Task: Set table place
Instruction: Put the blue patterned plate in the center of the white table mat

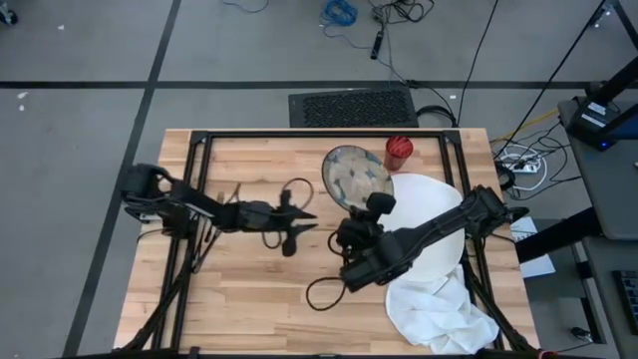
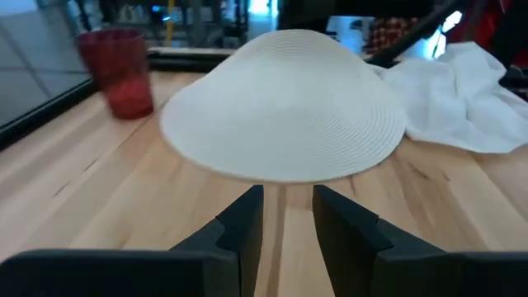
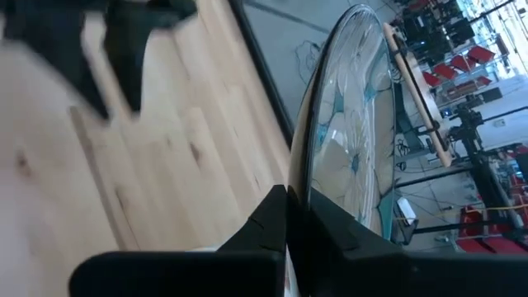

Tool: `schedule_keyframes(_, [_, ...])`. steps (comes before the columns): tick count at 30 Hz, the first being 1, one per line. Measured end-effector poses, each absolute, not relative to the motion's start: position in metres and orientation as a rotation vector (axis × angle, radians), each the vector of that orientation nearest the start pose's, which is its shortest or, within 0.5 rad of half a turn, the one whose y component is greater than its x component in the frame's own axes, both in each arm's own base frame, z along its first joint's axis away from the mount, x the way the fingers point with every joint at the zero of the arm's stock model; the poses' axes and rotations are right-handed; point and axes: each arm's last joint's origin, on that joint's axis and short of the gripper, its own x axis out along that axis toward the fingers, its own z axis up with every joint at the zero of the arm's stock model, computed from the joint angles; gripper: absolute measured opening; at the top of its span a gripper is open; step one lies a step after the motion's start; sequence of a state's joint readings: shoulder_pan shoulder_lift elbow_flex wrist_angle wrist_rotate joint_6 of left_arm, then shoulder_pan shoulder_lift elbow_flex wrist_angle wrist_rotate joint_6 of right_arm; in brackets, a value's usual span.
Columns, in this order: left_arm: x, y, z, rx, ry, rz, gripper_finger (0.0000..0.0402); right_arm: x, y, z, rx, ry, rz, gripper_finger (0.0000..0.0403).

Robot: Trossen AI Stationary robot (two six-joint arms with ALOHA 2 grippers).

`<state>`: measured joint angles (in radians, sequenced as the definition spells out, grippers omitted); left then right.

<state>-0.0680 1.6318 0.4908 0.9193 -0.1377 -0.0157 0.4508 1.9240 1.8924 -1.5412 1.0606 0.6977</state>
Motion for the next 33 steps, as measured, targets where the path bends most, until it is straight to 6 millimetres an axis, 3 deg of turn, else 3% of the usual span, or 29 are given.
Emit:
schedule_keyframes(10, [0.358,-0.024,0.148,0.042,0.179,-0.050,0.0093,0.322,0.127,0.352,-0.467,0.818,-0.789,0.0000])
schedule_keyframes(19, [0.417,-0.028,0.133,0.039,0.155,-0.068,0.0093,0.307,0.115,0.375,-0.409,0.754,-0.809,0.0000])
schedule_keyframes(24, [0.442,-0.030,0.119,0.029,0.160,-0.061,0.0093,0.303,0.107,0.384,-0.402,0.734,-0.820,0.0000])
schedule_keyframes(33, [0.467,-0.020,0.080,-0.025,0.366,0.029,0.0093,0.308,0.104,0.392,-0.428,0.691,-0.808,0.0000])
